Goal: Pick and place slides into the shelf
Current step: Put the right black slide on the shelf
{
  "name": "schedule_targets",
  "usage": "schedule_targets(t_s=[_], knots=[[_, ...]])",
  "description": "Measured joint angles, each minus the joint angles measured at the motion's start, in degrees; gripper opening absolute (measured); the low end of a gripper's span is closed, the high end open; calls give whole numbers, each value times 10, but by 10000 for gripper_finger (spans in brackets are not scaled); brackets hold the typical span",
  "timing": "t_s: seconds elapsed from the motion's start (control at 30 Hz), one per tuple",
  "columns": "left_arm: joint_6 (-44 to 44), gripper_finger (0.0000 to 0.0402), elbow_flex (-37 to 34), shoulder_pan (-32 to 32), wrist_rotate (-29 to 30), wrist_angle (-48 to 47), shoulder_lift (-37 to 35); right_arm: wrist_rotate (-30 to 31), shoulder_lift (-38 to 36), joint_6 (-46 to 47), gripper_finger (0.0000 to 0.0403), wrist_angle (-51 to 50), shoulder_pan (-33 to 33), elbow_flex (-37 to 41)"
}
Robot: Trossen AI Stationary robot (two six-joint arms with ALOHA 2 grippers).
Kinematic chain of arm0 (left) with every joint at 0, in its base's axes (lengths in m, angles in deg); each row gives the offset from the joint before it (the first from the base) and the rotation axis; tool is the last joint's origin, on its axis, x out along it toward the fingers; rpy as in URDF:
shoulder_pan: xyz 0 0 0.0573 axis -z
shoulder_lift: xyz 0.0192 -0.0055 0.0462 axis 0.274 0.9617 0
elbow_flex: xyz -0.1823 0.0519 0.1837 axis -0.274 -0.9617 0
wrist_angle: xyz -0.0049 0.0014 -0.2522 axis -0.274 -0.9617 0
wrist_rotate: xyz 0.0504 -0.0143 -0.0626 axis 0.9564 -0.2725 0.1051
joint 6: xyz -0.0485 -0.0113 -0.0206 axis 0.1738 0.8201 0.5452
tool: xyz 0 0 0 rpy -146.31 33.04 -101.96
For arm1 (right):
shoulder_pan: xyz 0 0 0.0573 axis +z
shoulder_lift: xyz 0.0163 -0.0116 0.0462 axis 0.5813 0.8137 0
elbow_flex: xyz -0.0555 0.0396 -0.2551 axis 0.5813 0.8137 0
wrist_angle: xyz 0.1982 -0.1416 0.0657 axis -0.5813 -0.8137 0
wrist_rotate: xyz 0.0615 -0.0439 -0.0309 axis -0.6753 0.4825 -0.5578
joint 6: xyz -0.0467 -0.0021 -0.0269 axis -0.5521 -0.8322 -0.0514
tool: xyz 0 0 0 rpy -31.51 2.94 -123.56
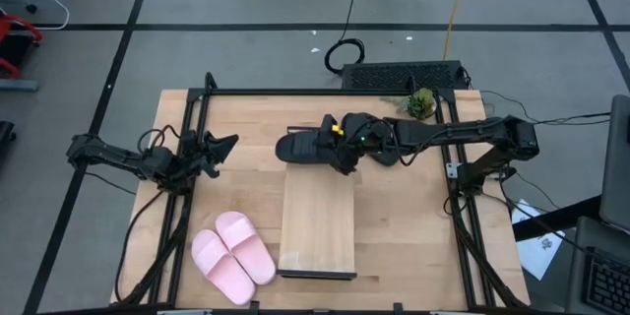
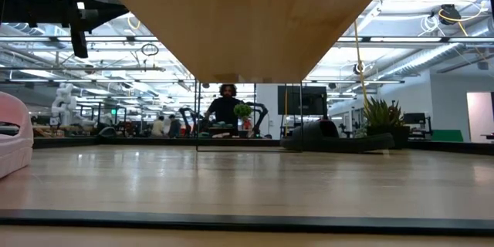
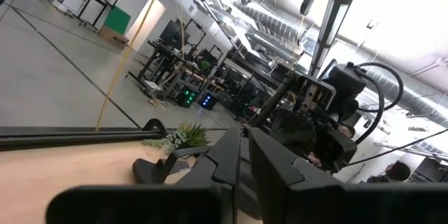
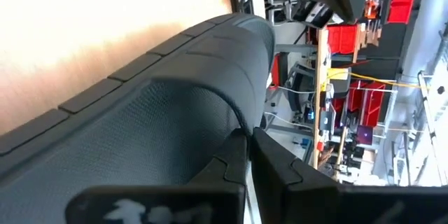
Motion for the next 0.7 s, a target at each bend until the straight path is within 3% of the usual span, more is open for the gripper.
schedule_targets(t_s=[0.7], knots=[[2, 33, 0, 0, 0, 1, 0, -2, -1, -26, 0, 35, -3, 39]])
